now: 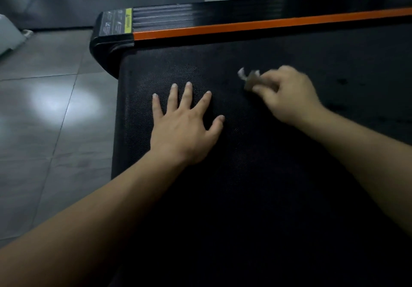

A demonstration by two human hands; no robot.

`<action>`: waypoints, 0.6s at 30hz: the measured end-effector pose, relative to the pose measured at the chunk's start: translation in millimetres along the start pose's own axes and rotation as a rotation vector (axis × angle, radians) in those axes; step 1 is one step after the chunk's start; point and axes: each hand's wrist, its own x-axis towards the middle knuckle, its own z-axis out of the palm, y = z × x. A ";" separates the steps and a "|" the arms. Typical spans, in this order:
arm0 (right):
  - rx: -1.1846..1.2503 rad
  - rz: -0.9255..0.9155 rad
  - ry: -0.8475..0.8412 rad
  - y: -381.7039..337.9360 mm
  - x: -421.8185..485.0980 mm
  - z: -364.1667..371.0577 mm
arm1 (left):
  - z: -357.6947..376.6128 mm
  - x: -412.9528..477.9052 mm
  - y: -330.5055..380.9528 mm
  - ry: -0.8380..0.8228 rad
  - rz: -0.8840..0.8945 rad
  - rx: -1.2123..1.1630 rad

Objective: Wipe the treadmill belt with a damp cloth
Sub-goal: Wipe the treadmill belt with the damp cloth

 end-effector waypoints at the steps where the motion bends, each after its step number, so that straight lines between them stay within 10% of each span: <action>1: -0.017 -0.052 -0.041 0.4 -11.5 -5.1 | -0.4 -0.2 0.2 -0.001 -0.004 -0.001; 6: -0.155 0.331 0.125 51.3 19.1 -36.3 | -1.8 -0.5 1.7 0.000 -0.014 -0.008; 13: -0.087 -0.108 -0.079 4.5 -65.7 -27.5 | -6.9 -1.1 3.9 -0.032 -0.020 0.004; 18: -0.147 0.263 0.138 39.2 -29.8 -38.8 | -13.4 -17.5 21.5 -0.021 -0.017 -0.096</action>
